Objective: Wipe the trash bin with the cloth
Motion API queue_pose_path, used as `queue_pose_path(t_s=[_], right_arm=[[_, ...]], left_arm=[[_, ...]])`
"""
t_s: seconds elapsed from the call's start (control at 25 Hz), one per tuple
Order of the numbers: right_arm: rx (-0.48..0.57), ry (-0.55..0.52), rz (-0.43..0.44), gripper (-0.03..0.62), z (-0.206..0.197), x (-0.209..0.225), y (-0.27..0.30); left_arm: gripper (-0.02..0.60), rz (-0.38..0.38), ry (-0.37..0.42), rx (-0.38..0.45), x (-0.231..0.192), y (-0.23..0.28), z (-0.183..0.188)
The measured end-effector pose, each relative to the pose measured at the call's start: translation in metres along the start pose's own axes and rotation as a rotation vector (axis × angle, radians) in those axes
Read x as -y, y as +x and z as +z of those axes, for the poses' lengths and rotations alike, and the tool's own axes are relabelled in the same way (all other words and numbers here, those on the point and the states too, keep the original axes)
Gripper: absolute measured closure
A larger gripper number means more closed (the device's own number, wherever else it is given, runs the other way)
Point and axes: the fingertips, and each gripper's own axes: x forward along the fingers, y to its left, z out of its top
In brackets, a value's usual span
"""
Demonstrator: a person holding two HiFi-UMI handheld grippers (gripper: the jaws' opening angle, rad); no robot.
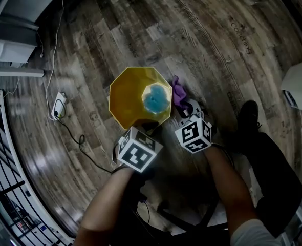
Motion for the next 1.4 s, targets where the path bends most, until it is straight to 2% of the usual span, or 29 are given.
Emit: queue_pose_path(t_s=[0.44, 0.84, 1.2, 1.32, 1.4], right_arm=[[-0.106, -0.037, 0.075, 0.528, -0.054, -0.012, 0.040], [-0.208, -0.003, 0.141, 0.528, -0.093, -0.032, 0.070], [-0.338, -0.050, 0.187, 0.530, -0.128, -0.050, 0.094], [-0.370, -0.045, 0.183, 0.531, -0.134, -0.047, 0.097], [-0.370, -0.033, 0.175, 0.531, -0.133, -0.044, 0.095]], left_arm=[[0.551, 0.016, -0.029, 0.025, -0.001, 0.002, 0.017], [0.552, 0.037, -0.053, 0.044, -0.004, 0.003, 0.026], [0.551, 0.043, -0.072, 0.059, -0.003, 0.004, 0.029], [0.538, 0.039, -0.013, 0.056, 0.003, 0.006, 0.026], [0.438, 0.034, 0.086, 0.041, 0.011, 0.005, 0.022]])
